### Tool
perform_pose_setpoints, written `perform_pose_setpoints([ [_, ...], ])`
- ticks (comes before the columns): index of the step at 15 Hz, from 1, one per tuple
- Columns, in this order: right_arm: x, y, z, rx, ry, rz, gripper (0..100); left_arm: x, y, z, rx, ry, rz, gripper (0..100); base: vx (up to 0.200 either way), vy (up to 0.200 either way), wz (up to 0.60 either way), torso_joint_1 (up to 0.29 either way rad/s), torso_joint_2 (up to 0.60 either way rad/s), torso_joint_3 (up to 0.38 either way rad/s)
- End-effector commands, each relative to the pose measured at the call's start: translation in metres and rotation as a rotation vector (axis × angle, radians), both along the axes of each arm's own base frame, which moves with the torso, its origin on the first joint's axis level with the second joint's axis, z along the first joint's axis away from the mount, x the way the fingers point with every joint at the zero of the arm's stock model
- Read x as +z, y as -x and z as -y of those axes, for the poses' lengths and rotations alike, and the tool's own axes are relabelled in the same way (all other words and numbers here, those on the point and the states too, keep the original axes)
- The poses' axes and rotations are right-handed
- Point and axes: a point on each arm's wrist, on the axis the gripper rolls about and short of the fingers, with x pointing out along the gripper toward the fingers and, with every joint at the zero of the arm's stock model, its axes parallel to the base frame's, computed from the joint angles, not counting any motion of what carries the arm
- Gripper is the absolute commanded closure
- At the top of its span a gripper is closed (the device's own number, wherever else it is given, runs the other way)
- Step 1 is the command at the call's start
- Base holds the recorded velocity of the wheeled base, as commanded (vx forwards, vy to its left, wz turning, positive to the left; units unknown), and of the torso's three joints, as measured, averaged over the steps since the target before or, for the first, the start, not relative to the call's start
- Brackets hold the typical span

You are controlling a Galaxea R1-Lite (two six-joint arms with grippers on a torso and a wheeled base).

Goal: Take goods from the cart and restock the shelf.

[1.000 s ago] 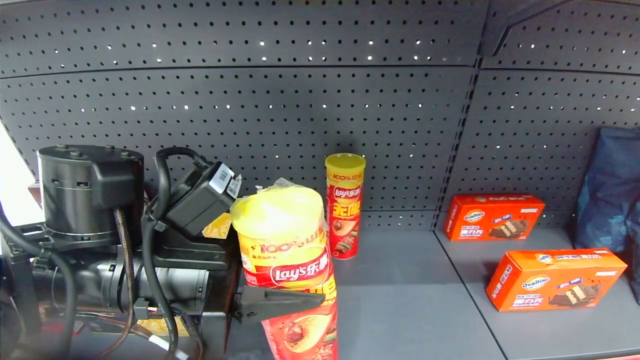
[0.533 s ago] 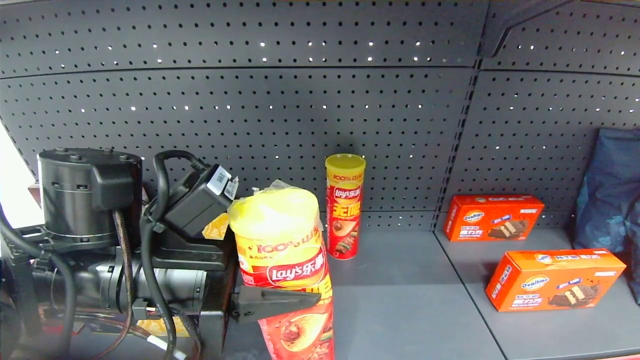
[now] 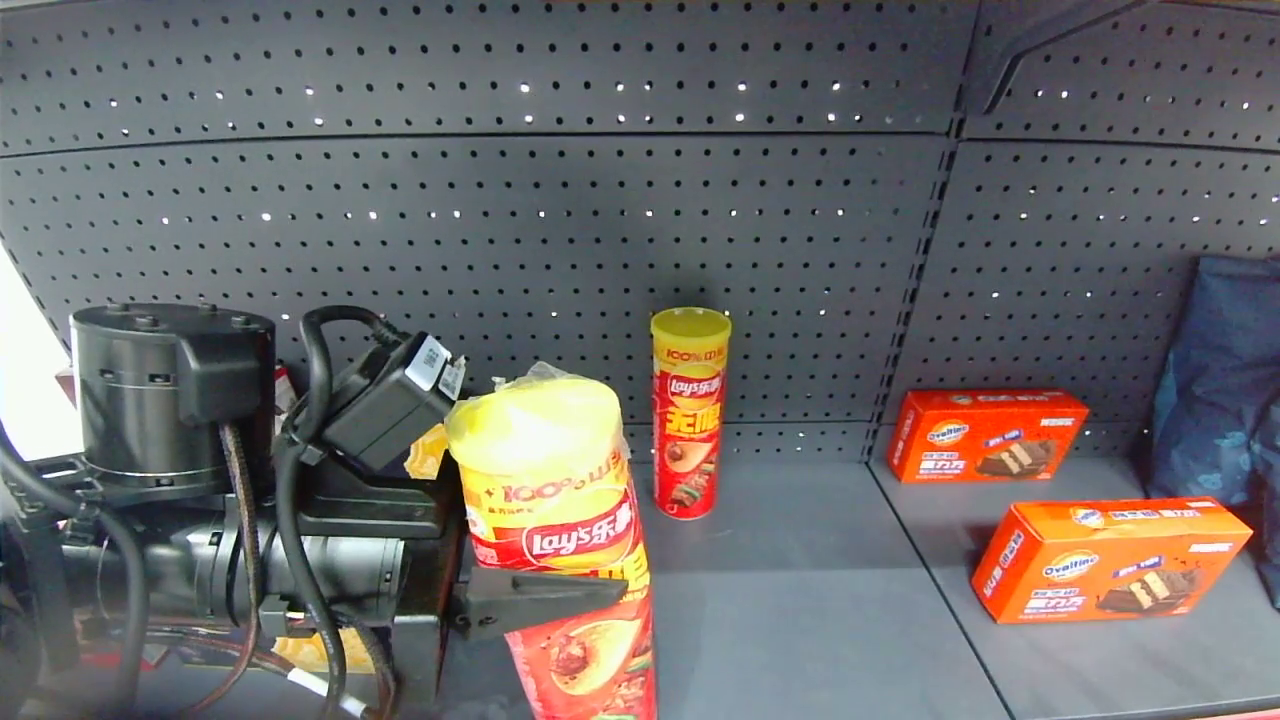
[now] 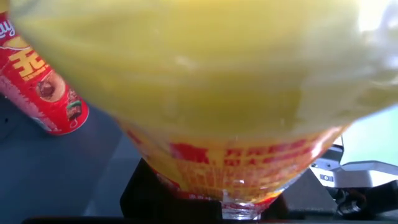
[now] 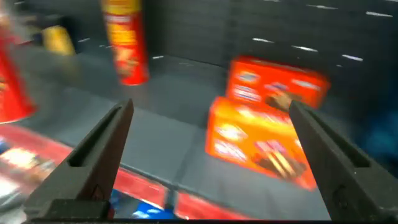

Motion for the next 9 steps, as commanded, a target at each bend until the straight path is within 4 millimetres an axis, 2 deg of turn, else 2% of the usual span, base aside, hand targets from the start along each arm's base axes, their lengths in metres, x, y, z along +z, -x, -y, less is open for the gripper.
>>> perform_pose_setpoints([
  [1,0.013,-0.087,-0.041,0.218,0.028,-0.098,0,-0.001,-0.002,-0.002,0.013,-0.001,-0.003,100,0.000,0.000,0.00,0.000,0.00,0.000],
  [3,0.009,-0.128,-0.057,0.282,0.013,-0.070,0,-0.002,-0.003,-0.006,0.030,-0.005,-0.009,100,0.000,0.000,0.00,0.000,0.00,0.000],
  [7,0.006,-0.179,-0.076,0.324,0.016,-0.101,0,-0.002,-0.004,-0.008,0.038,-0.003,-0.007,100,0.000,0.000,0.00,0.000,0.00,0.000],
  [9,0.001,-0.204,-0.086,0.420,0.021,-0.011,0,-0.002,-0.005,-0.007,0.036,-0.004,-0.008,100,0.000,0.000,0.00,0.000,0.00,0.000],
])
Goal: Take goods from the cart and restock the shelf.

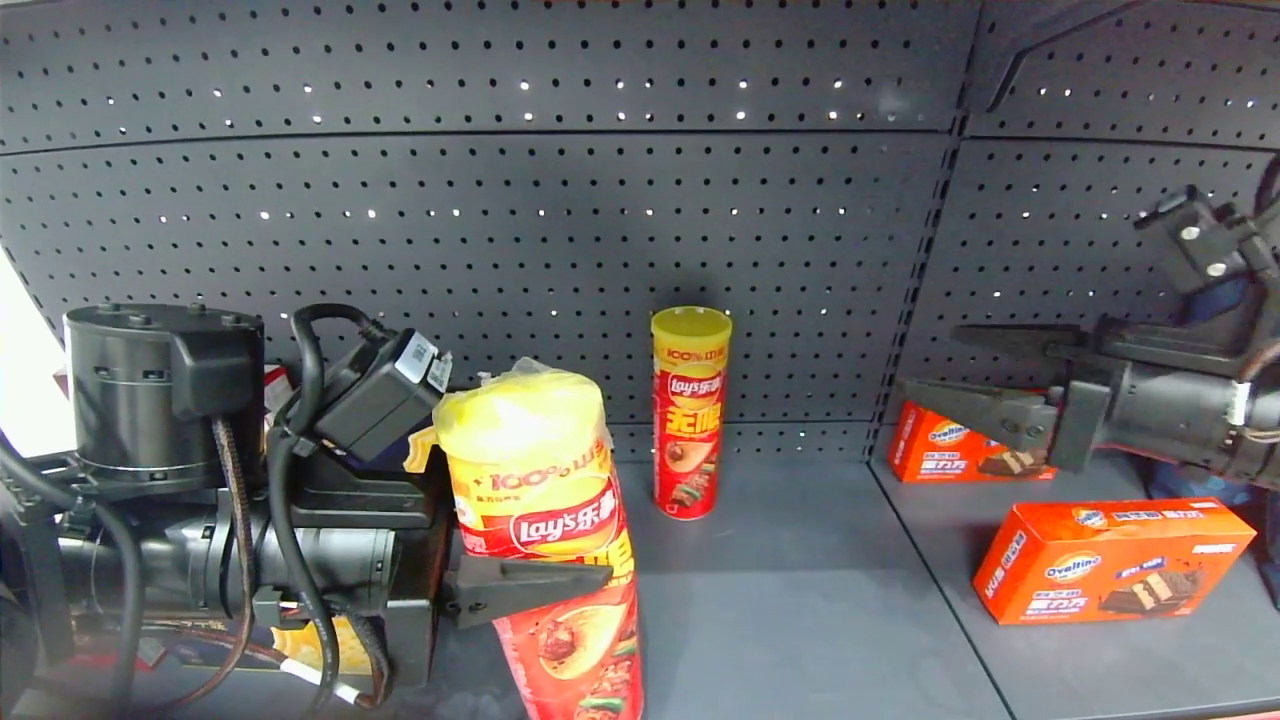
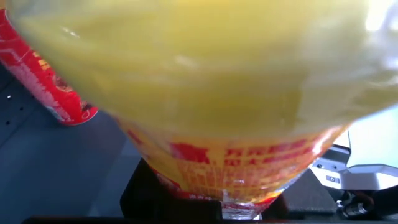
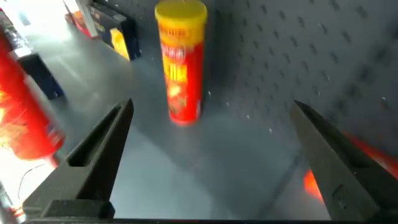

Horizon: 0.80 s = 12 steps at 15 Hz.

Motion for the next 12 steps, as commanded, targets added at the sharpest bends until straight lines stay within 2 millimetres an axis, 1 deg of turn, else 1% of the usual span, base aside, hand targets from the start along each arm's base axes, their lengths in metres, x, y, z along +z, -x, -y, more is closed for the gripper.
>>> perform_pose_setpoints([
  [1,-0.025,-0.045,-0.019,0.101,0.012,-0.008,0,-0.001,-0.001,0.000,0.000,-0.002,-0.003,100,0.000,0.000,0.00,0.000,0.00,0.000],
  [2,-0.033,-0.052,-0.026,0.120,0.017,-0.016,0,-0.002,-0.001,0.000,0.000,-0.002,-0.005,100,0.000,0.000,0.00,0.000,0.00,0.000],
  [4,-0.038,-0.059,-0.034,0.145,0.024,-0.010,0,-0.001,0.000,0.000,0.000,-0.002,-0.003,100,0.000,0.000,0.00,0.000,0.00,0.000],
  [6,-0.038,-0.065,-0.041,0.178,0.023,-0.004,0,-0.002,-0.001,0.000,0.000,-0.003,-0.006,100,0.000,0.000,0.00,0.000,0.00,0.000],
  [7,-0.038,-0.065,-0.041,0.178,0.023,-0.004,0,-0.002,-0.001,0.000,0.000,-0.003,-0.006,100,0.000,0.000,0.00,0.000,0.00,0.000],
  [8,-0.044,-0.071,-0.051,0.205,0.028,-0.017,0,-0.002,-0.001,0.001,0.000,-0.004,-0.007,100,0.000,0.000,0.00,0.000,0.00,0.000],
  [10,-0.052,-0.079,-0.057,0.216,0.034,-0.038,0,-0.003,-0.001,0.000,0.001,-0.004,-0.009,100,0.000,0.000,0.00,0.000,0.00,0.000],
  [12,-0.061,-0.088,-0.068,0.235,0.040,-0.057,0,-0.002,-0.001,0.000,0.002,-0.003,-0.009,100,0.000,0.000,0.00,0.000,0.00,0.000],
])
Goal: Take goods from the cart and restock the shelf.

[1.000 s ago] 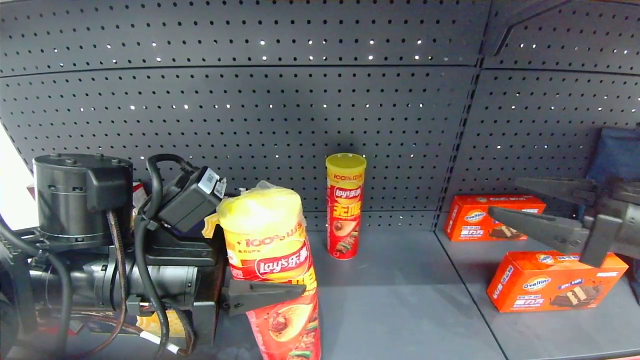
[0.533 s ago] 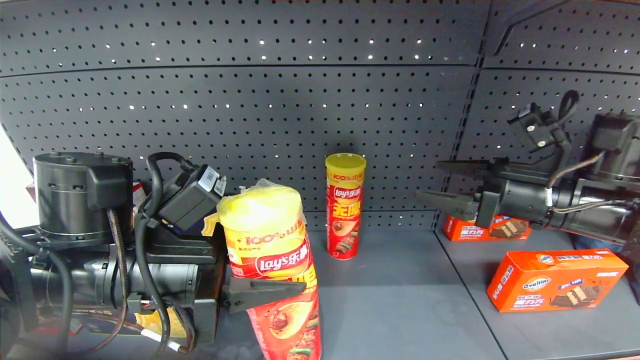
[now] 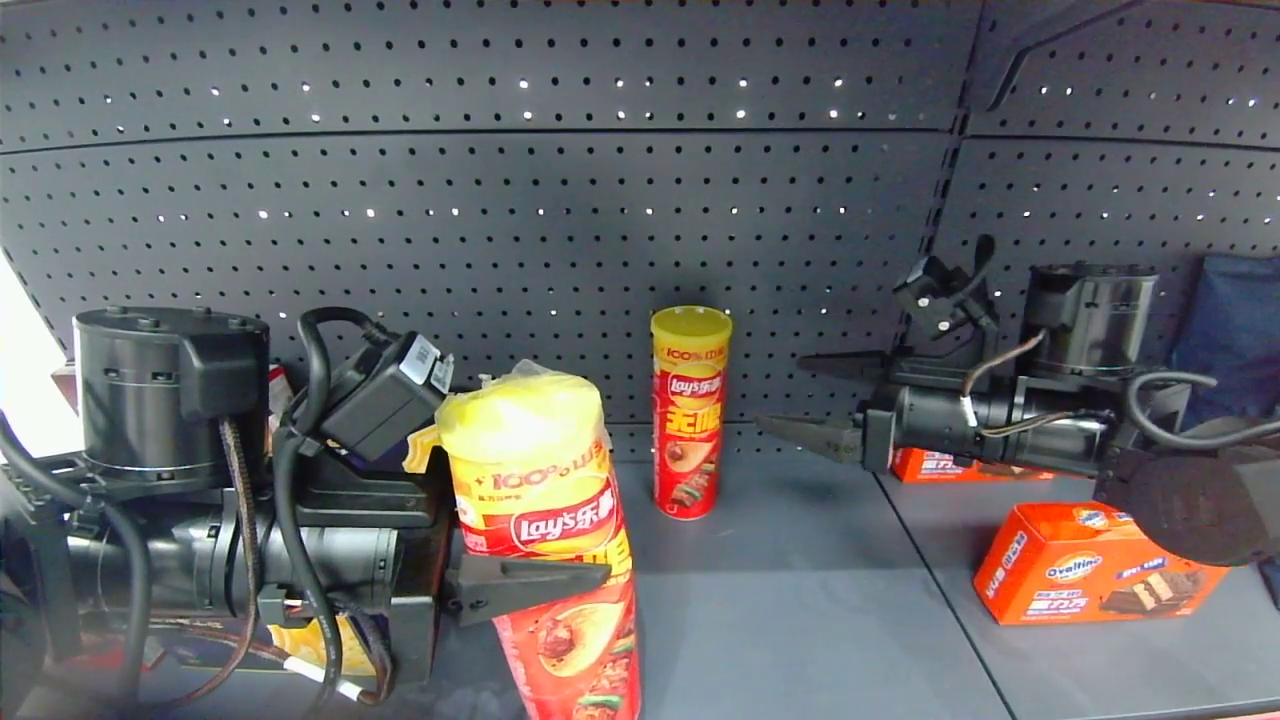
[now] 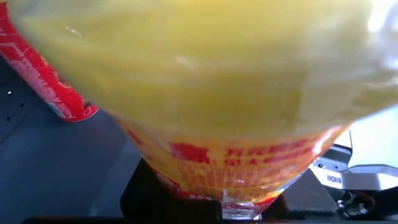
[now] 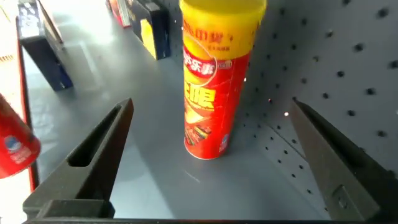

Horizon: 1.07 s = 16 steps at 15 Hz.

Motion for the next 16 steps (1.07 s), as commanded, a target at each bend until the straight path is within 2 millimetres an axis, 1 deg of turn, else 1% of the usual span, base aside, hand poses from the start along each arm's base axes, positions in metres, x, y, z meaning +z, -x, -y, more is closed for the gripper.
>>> perform_pose_setpoints([
  [1,-0.015,-0.012,-0.012,0.018,0.016,-0.034,0,0.000,-0.001,0.000,0.002,0.000,-0.001,100,0.000,0.000,0.00,0.000,0.00,0.000],
  [3,-0.026,-0.022,-0.021,0.027,0.027,-0.057,0,0.000,-0.005,-0.003,0.019,0.000,-0.001,100,0.000,0.000,0.00,0.000,0.00,0.000],
  [6,-0.042,-0.031,-0.029,0.033,0.043,-0.091,0,-0.001,-0.004,-0.004,0.022,-0.001,-0.004,100,0.000,0.000,0.00,0.000,0.00,0.000],
  [9,-0.052,-0.041,-0.034,0.034,0.052,-0.106,0,0.000,-0.006,-0.006,0.034,-0.001,-0.002,100,0.000,0.000,0.00,0.000,0.00,0.000],
  [16,-0.068,-0.048,-0.050,0.064,0.060,-0.119,0,-0.002,-0.006,-0.007,0.037,-0.003,-0.008,100,0.000,0.000,0.00,0.000,0.00,0.000],
])
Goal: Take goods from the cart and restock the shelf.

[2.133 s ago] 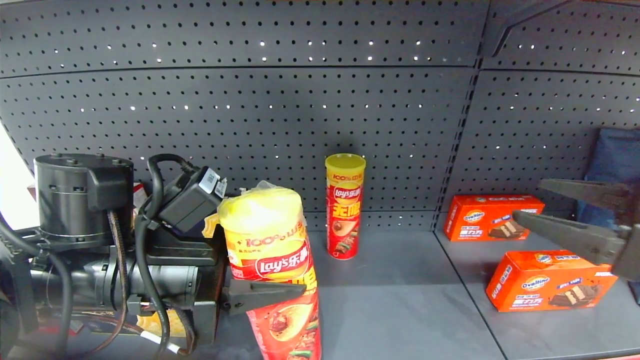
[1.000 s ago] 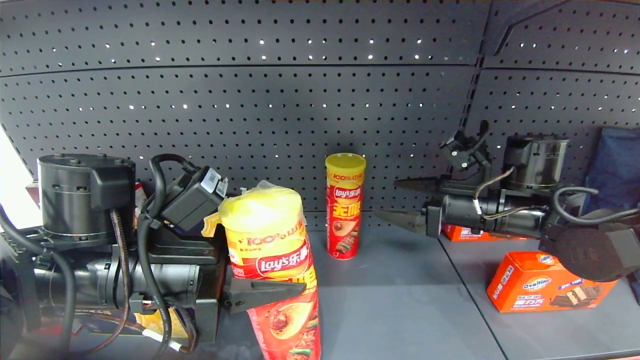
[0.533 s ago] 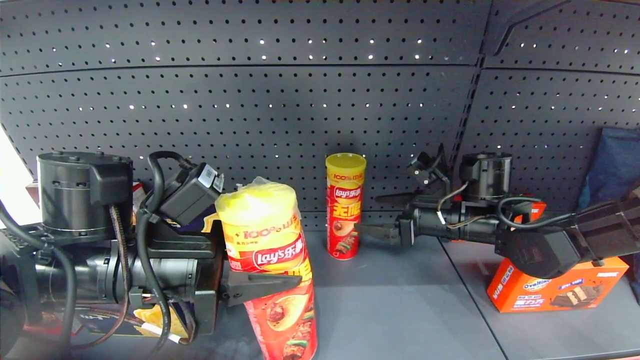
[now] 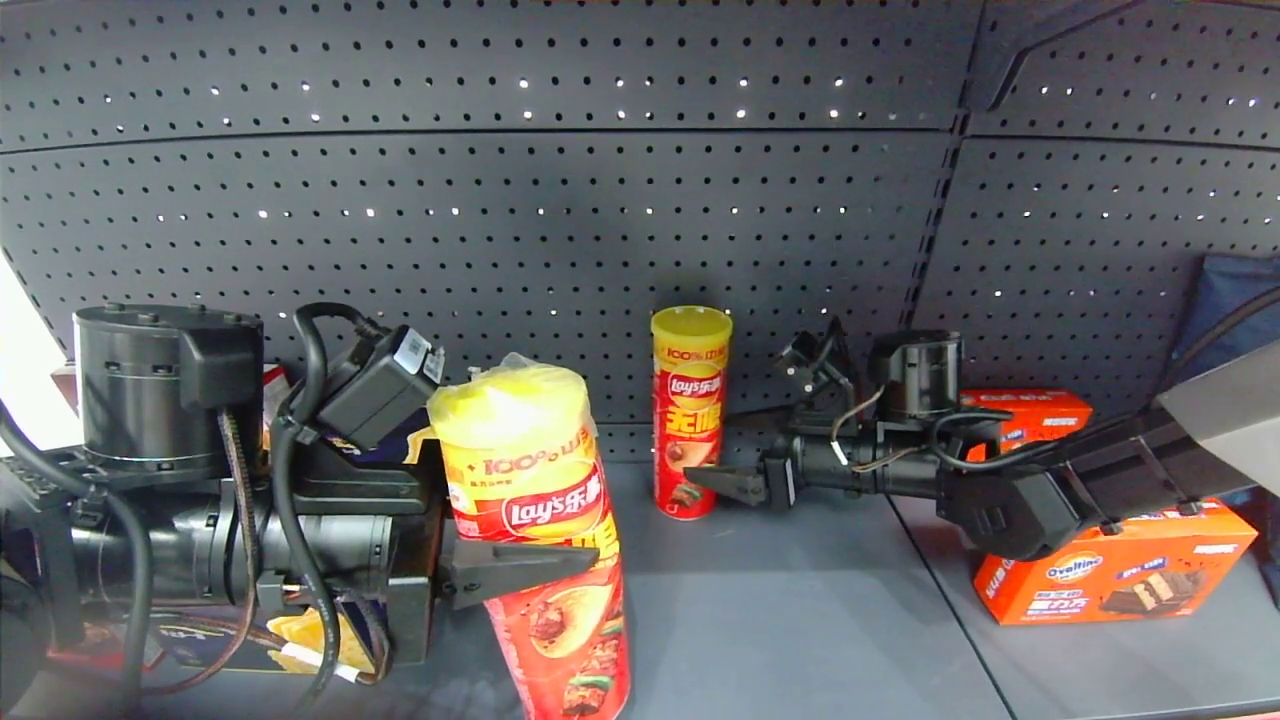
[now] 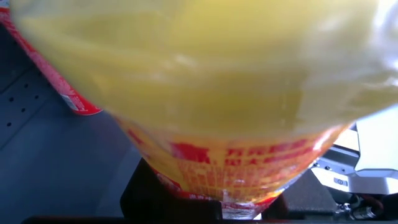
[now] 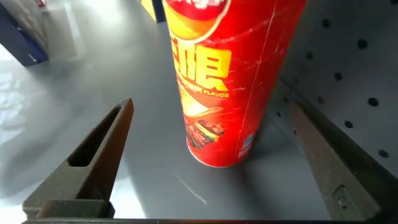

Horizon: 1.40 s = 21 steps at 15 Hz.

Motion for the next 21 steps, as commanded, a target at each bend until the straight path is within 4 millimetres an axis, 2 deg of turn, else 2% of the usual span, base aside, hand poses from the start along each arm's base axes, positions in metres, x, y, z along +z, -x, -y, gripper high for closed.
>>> perform_pose_setpoints([
  [1,-0.008,-0.003,-0.004,0.006,0.007,-0.014,0,-0.001,0.000,0.000,0.000,-0.001,-0.003,100,0.000,0.000,0.00,0.000,0.00,0.000],
  [6,-0.017,-0.013,-0.016,0.021,0.009,-0.016,0,-0.002,-0.002,-0.004,0.016,-0.002,-0.007,100,0.000,0.000,0.00,0.000,0.00,0.000],
  [17,-0.033,-0.022,-0.023,0.023,0.021,-0.037,0,-0.003,-0.002,-0.004,0.019,-0.004,-0.009,100,0.000,0.000,0.00,0.000,0.00,0.000],
  [18,-0.033,-0.022,-0.024,0.025,0.022,-0.033,100,-0.003,-0.002,-0.004,0.017,-0.003,-0.009,100,0.000,0.000,0.00,0.000,0.00,0.000],
  [21,-0.034,-0.019,-0.029,0.037,0.024,-0.036,100,-0.003,-0.002,-0.004,0.017,-0.003,-0.009,100,0.000,0.000,0.00,0.000,0.00,0.000],
])
